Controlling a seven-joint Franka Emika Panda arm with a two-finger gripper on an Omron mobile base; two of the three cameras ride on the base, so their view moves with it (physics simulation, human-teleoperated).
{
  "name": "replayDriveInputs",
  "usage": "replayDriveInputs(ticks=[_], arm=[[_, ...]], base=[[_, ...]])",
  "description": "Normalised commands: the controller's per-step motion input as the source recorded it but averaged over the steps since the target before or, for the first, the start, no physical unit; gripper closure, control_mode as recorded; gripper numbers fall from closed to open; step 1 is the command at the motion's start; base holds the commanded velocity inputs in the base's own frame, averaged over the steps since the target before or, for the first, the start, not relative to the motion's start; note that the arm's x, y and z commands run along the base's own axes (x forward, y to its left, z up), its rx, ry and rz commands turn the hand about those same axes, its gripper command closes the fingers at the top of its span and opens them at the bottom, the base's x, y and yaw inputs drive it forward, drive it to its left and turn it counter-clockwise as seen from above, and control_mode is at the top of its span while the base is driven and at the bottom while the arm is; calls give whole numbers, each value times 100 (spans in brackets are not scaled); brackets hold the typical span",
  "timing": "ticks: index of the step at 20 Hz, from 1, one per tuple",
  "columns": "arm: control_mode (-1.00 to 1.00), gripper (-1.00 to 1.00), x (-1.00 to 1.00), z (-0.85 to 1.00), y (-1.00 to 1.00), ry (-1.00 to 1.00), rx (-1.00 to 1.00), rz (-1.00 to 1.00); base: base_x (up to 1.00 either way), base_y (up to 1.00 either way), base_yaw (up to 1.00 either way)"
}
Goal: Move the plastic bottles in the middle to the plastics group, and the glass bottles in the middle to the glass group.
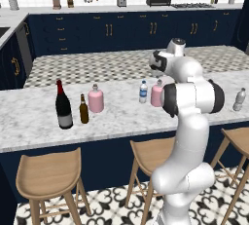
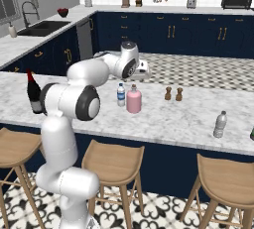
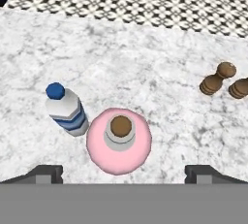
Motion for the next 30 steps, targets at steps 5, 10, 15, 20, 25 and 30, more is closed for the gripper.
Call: replayDriveInputs(ticks=[5, 10, 15, 20, 25, 30], arm=[[-100, -100, 13, -29, 0, 5, 0, 0], [-100, -100, 0, -19, 5, 4, -5, 1], [-100, -100, 4, -6, 9, 2, -2, 1], [-100, -100, 14, -9, 3, 0, 0, 0], [-100, -100, 28, -11, 0, 0, 0, 0], [-100, -100, 29, -16, 0, 0, 0, 0]], base=[[0, 0, 0], [0, 0, 0], [0, 0, 0], [0, 0, 0], [0, 0, 0], [0, 0, 0]])
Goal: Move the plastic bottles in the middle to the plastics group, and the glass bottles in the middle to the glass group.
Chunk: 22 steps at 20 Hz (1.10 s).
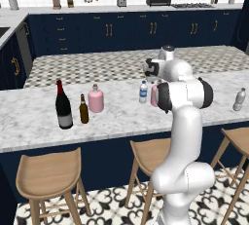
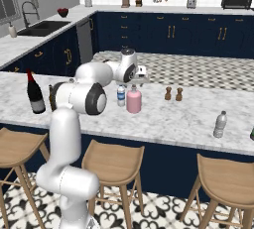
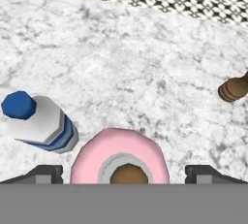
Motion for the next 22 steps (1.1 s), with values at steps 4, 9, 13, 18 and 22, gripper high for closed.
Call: replayDriveInputs(ticks=[4, 9, 13, 18, 22], arm=[[-100, -100, 8, -13, 0, 0, 0, 0], [-100, -100, 0, -12, -1, 0, 0, 0], [-100, -100, -2, -9, 0, 0, 0, 0], [-100, -100, 0, -17, 0, 0, 4, 0], [-100, -100, 0, -10, -7, -6, 8, 0]], base=[[0, 0, 0], [0, 0, 0], [0, 0, 0], [0, 0, 0], [0, 0, 0]])
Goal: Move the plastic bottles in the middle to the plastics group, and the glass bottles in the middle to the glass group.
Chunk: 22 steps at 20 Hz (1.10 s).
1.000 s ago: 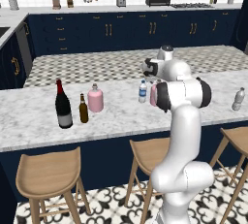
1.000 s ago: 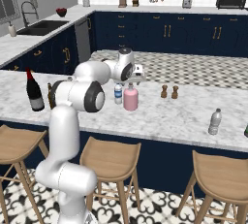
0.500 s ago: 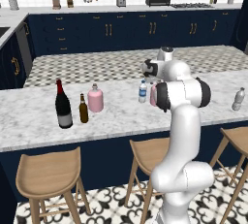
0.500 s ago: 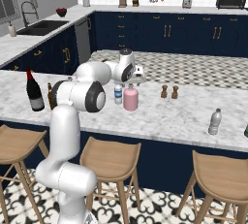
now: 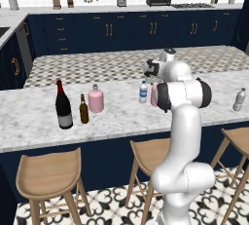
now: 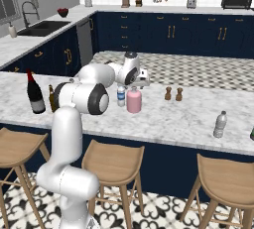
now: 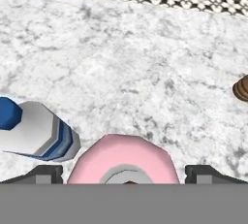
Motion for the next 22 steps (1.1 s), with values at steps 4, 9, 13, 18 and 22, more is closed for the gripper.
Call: replayDriveInputs(ticks=[4, 9, 13, 18, 22], arm=[[-100, -100, 0, -1, -4, -6, 4, 0], [-100, -100, 0, 0, 0, -2, 1, 0], [-100, -100, 0, 0, 0, 0, 0, 0], [-100, 100, 0, 0, 0, 0, 0, 0], [-100, 100, 0, 0, 0, 0, 0, 0]], base=[[0, 0, 0], [0, 0, 0], [0, 0, 0], [0, 0, 0], [0, 0, 0]])
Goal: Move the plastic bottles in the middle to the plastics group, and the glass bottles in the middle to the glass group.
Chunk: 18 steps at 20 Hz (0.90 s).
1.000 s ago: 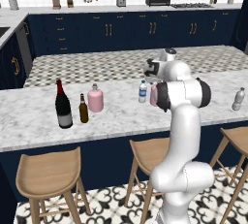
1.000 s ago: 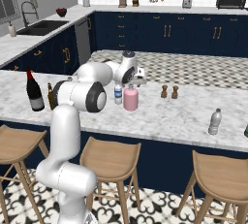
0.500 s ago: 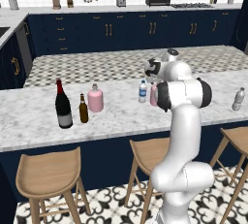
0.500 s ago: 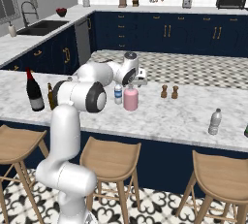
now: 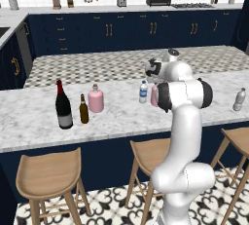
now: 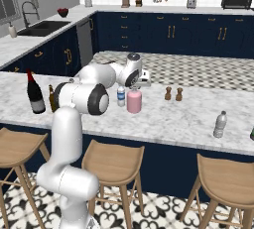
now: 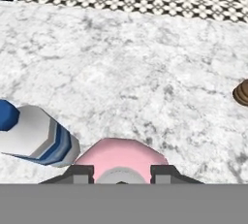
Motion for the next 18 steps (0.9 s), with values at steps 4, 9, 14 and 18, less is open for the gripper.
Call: replayDriveInputs(ticks=[4, 9, 14, 18], arm=[[-100, 100, -38, 21, -2, -3, 0, 0], [-100, 100, -71, 38, 6, -3, 0, 0], [-100, 100, -46, 2, 20, -8, 0, 5], [-100, 100, -21, 11, 69, -6, 0, 9]], base=[[0, 0, 0], [0, 0, 0], [0, 0, 0], [0, 0, 0]])
